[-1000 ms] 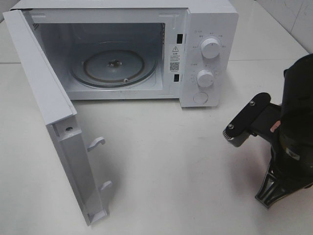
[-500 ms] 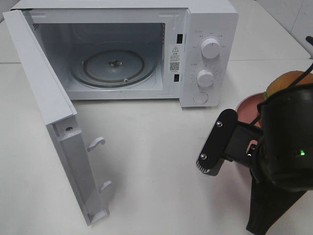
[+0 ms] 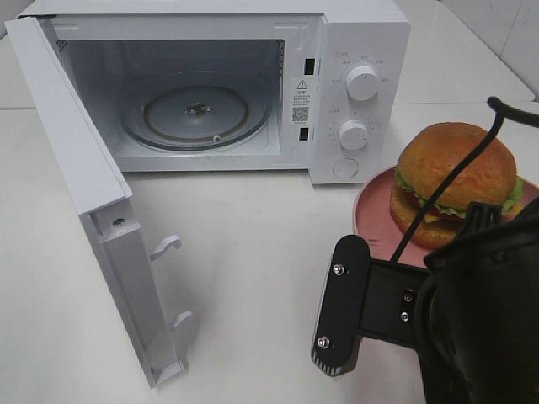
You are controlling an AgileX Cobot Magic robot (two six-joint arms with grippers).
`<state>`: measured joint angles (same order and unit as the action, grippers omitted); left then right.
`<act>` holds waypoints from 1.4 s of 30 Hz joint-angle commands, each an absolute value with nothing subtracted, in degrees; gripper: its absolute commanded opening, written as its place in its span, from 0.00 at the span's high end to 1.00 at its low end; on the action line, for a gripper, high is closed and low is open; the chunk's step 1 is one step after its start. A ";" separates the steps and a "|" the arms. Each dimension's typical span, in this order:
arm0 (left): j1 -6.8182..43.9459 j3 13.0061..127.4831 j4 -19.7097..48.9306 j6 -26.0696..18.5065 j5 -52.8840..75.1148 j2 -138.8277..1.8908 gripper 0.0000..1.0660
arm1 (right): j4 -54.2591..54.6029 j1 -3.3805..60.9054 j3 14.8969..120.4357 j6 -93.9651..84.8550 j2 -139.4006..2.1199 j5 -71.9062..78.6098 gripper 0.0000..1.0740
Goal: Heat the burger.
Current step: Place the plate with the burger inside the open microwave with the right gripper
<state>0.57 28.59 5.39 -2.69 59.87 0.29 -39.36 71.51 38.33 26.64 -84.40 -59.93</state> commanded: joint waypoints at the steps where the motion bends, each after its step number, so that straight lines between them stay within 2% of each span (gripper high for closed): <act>1: 0.74 28.48 5.61 -2.58 59.42 1.55 0.05 | -43.20 72.94 38.33 24.87 -83.88 -62.11 0.99; 8: 0.74 28.48 5.61 -2.58 59.42 1.55 0.05 | -43.37 76.15 38.33 20.34 -83.88 -61.13 0.99; 29: 0.74 28.48 5.61 -2.58 59.42 1.55 0.05 | -47.90 76.15 38.33 6.59 -83.88 -50.42 0.99; 42: 0.74 28.48 5.61 -2.58 59.42 1.55 0.05 | -49.73 75.92 38.33 5.50 -83.88 -44.69 0.98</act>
<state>0.57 28.59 5.39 -2.69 59.87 0.29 -44.98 75.92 38.27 6.82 -84.40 -45.84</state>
